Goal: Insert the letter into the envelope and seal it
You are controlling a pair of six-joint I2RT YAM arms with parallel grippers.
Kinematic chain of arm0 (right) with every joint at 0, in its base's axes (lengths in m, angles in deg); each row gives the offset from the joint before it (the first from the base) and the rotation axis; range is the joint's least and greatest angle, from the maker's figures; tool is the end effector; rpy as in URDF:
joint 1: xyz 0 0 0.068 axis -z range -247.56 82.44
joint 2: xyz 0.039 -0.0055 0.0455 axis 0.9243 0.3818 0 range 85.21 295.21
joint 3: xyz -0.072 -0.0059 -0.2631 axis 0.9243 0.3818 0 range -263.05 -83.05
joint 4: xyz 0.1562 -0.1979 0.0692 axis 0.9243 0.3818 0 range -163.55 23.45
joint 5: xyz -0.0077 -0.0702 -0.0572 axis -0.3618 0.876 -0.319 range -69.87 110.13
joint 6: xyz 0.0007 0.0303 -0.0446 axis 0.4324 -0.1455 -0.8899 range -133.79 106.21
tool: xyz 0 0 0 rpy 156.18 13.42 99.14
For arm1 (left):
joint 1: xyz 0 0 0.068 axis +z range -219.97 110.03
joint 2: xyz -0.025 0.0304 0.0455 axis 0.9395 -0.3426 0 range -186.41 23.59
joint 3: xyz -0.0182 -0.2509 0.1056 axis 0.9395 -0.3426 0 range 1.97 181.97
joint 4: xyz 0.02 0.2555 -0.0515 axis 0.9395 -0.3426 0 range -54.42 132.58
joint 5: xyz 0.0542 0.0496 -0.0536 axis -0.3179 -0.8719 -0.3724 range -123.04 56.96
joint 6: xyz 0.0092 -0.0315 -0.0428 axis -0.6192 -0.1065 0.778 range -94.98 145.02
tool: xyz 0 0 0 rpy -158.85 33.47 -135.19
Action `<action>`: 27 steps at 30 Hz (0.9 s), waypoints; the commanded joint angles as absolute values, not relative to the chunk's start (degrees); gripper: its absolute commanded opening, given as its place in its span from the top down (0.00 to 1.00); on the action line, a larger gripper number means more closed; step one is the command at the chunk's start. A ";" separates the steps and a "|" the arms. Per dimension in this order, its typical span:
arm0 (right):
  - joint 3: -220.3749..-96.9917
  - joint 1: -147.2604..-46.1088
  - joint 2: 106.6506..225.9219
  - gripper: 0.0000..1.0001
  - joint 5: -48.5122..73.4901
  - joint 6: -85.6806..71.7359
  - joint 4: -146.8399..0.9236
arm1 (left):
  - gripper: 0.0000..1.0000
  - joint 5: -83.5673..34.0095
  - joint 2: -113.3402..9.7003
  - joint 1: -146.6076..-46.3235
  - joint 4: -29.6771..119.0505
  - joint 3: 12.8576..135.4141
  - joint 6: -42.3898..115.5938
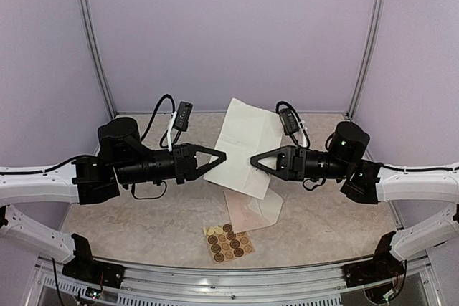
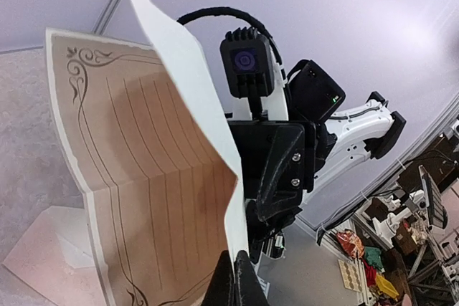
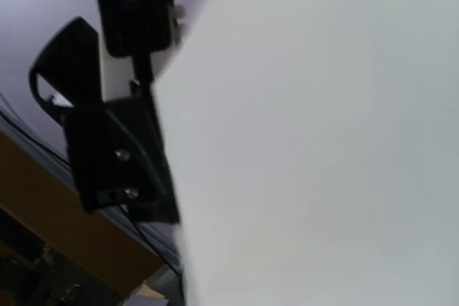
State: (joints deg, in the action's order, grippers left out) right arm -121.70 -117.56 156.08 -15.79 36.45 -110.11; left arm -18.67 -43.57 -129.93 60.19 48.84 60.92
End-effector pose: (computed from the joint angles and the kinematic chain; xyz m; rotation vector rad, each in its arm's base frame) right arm 0.1609 0.2243 0.2908 -0.6007 1.7296 1.7901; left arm 0.1306 -0.2438 0.3231 0.5945 1.7369 -1.4452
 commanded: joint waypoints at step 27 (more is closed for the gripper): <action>-121.94 -118.00 152.04 1.00 -22.02 30.28 -105.78 | 0.26 -22.42 -42.81 -130.25 54.76 49.45 56.18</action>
